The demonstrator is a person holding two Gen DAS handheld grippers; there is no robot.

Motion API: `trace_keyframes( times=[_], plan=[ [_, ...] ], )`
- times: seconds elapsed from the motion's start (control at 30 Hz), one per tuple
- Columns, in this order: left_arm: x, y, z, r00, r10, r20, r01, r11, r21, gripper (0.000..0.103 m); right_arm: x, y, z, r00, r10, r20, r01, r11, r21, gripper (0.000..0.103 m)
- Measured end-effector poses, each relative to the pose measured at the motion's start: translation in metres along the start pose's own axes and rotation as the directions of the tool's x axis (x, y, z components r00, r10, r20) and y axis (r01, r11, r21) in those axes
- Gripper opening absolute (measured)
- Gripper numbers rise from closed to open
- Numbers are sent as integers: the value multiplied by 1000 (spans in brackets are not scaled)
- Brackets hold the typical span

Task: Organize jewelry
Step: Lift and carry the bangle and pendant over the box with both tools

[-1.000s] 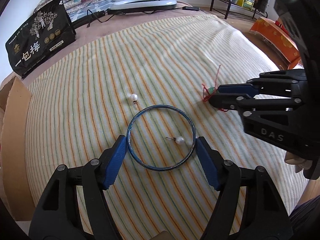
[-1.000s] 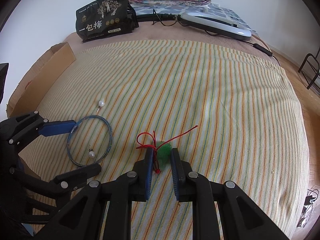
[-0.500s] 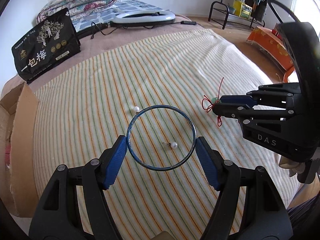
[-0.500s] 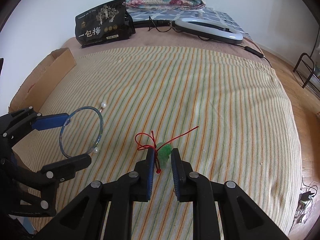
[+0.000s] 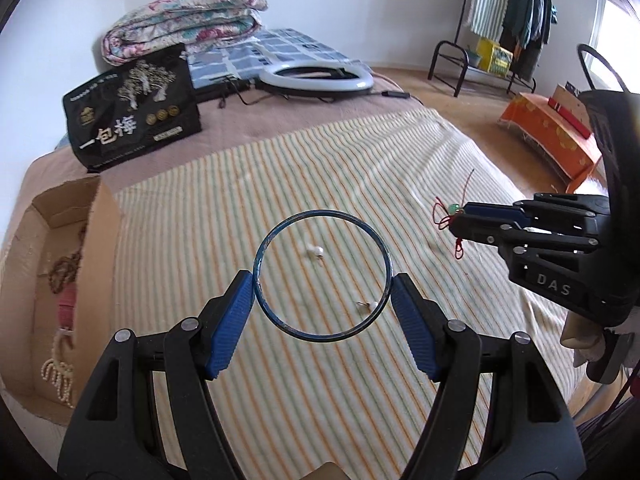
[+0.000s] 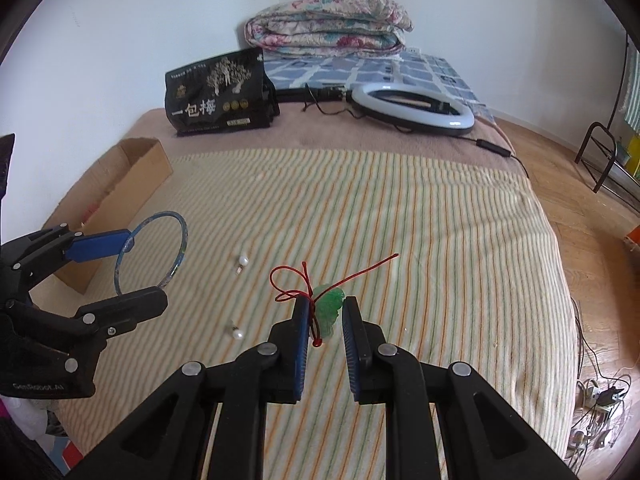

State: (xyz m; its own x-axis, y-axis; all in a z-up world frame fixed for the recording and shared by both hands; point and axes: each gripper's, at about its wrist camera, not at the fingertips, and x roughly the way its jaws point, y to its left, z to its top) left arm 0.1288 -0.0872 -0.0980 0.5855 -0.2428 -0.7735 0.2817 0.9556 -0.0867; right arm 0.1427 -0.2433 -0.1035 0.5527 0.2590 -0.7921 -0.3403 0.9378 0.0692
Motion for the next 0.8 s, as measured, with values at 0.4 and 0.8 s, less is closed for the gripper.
trace_keyframes(
  times=[0.4,0.8],
  plan=[
    [-46,47,0,996,53,76,-47,996,-81,72,-26,53,28,995,42,85,-38,998,-51,15],
    [-87,119,-15,983,150,110,-127,973,-193,72,-29,117,63,984,116,134,-102,989,-103,15]
  ],
)
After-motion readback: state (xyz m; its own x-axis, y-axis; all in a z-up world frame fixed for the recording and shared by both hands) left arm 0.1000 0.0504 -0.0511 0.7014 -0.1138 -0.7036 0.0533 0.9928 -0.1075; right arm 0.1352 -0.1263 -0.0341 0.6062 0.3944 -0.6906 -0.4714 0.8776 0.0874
